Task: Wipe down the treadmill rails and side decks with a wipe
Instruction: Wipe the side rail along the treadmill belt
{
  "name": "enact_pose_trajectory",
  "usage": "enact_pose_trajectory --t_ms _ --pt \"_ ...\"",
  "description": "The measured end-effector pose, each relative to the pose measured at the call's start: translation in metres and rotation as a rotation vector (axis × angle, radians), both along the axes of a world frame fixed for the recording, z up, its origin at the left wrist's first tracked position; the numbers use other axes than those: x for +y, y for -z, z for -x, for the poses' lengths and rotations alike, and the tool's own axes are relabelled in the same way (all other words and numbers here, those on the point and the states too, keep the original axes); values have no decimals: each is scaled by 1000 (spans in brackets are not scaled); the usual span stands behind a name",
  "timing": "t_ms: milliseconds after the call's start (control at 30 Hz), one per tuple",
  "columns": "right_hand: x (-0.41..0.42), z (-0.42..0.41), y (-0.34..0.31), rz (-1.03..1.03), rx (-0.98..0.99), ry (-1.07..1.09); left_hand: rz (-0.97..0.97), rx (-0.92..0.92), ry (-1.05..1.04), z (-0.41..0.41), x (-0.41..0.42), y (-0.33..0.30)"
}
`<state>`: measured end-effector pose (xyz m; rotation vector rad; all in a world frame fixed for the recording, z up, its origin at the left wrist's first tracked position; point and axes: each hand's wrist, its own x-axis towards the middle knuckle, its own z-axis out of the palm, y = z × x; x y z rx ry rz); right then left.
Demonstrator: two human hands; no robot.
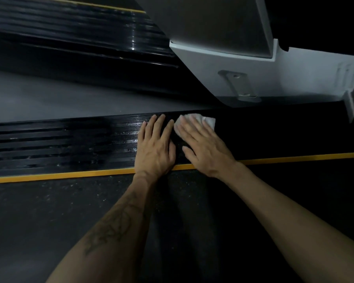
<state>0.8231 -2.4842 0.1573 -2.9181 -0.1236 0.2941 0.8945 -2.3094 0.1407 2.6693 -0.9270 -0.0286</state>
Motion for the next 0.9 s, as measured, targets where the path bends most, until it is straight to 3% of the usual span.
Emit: enact_pose_trajectory --t_ms 133,367,500,600,667,833,900 --pt "-26 34 0 11 14 -91 34 5 -8 1 0 -1" --pt "6 -10 2 -40 -10 275 32 0 -9 0 0 0" --pt "10 22 -1 19 23 -93 30 20 -8 0 1 1" --pt "-13 54 -2 3 4 -205 20 28 -4 0 1 -2" --pt "-24 54 -1 24 -2 -156 34 16 -8 0 0 -2" --pt "10 10 1 -27 -5 249 35 12 -8 0 0 -1" --pt "27 9 1 -23 -7 237 33 17 0 0 1 -1"
